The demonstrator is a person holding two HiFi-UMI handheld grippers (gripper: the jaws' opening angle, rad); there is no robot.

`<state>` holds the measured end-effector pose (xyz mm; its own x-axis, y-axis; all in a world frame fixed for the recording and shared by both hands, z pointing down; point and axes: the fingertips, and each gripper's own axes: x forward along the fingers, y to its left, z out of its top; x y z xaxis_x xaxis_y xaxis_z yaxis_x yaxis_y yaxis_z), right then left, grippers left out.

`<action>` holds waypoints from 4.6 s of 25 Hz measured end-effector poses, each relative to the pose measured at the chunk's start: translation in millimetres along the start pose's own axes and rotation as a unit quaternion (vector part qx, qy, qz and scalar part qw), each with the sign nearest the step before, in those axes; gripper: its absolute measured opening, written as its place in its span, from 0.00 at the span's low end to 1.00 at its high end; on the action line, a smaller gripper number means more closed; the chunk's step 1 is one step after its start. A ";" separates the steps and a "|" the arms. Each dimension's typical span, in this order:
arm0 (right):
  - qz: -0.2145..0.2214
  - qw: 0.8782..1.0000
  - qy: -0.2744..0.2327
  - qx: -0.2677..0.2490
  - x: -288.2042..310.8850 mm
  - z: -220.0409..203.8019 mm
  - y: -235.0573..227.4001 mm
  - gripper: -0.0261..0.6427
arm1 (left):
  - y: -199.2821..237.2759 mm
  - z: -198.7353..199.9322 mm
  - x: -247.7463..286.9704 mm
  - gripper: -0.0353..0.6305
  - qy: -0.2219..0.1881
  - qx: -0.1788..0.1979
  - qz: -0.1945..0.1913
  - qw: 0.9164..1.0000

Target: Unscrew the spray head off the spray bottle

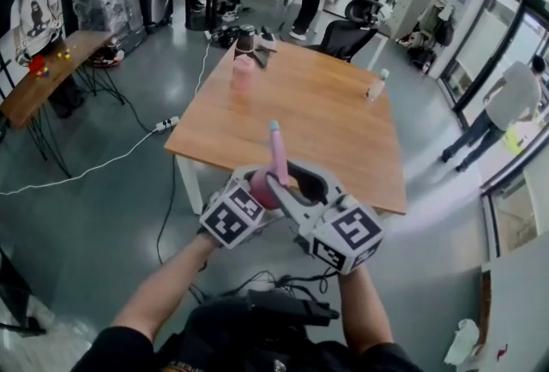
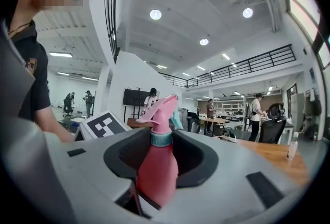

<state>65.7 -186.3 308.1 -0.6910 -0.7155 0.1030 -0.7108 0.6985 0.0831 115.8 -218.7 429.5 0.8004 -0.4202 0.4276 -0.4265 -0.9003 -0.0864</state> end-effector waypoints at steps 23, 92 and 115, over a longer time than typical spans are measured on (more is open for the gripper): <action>0.207 0.978 -0.013 -0.028 -13.0 -4.3 9.1 0.28 | -28.7 -6.1 -9.8 0.69 -0.018 0.023 -0.135 0.990; 0.112 0.993 -0.008 0.031 4.6 -21.6 -2.5 0.05 | -5.3 -24.4 -17.8 0.69 0.011 -0.001 -0.081 0.997; 0.060 0.998 0.024 0.012 -4.7 -16.6 -13.0 0.05 | 17.8 -23.6 -6.0 0.69 0.017 0.002 -0.031 0.999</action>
<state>80.3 -191.8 322.9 -0.7651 -0.6241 0.1584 -0.6261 0.7785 0.0438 93.5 -229.5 446.6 0.8105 -0.3600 0.4621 -0.3754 -0.9248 -0.0620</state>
